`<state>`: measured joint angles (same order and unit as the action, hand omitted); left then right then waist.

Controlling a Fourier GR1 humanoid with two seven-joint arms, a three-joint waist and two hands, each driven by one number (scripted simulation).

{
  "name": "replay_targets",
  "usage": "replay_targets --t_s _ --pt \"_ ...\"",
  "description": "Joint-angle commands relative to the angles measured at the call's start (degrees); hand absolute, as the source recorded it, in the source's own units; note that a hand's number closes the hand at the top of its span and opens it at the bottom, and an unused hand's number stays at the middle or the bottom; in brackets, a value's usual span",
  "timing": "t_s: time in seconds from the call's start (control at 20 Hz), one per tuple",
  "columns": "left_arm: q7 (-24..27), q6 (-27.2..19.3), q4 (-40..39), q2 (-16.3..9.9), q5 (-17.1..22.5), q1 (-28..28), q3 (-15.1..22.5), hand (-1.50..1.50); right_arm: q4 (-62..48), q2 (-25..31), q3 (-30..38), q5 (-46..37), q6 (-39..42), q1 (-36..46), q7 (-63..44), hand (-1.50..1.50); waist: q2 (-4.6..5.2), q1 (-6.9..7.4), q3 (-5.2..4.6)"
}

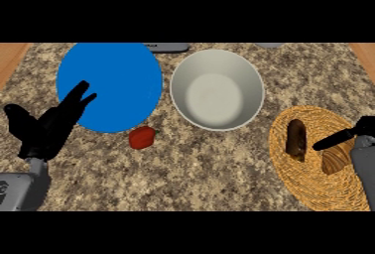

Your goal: Pick the croissant from the placemat and place it in the bowl

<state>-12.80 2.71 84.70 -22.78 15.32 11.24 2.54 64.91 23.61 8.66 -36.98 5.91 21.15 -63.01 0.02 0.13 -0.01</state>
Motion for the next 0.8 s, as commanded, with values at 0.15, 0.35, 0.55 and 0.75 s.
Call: replay_targets --t_s 0.15,0.35,0.55,0.75 --pt "0.93 3.18 1.76 -0.01 -0.19 -3.38 -2.47 0.00 1.48 -0.82 2.27 -0.35 1.41 0.03 -6.65 -1.50 -0.09 0.00 -0.01" --pt "0.68 3.56 -2.39 1.42 -1.14 1.13 -3.61 0.00 -8.16 -3.37 1.16 -4.16 -3.76 2.18 -1.31 1.50 0.09 0.16 0.02" --pt "-3.58 5.43 4.85 0.05 -0.47 -2.22 -5.07 0.00 -2.75 0.78 2.86 -3.88 -2.77 -2.75 5.18 1.50 -0.09 0.12 0.02" --pt "-4.99 3.72 3.02 3.19 -3.29 0.97 -4.35 0.00 -0.99 -3.49 0.19 -7.34 -5.33 -0.73 0.43 1.50 -0.06 -0.04 0.01"
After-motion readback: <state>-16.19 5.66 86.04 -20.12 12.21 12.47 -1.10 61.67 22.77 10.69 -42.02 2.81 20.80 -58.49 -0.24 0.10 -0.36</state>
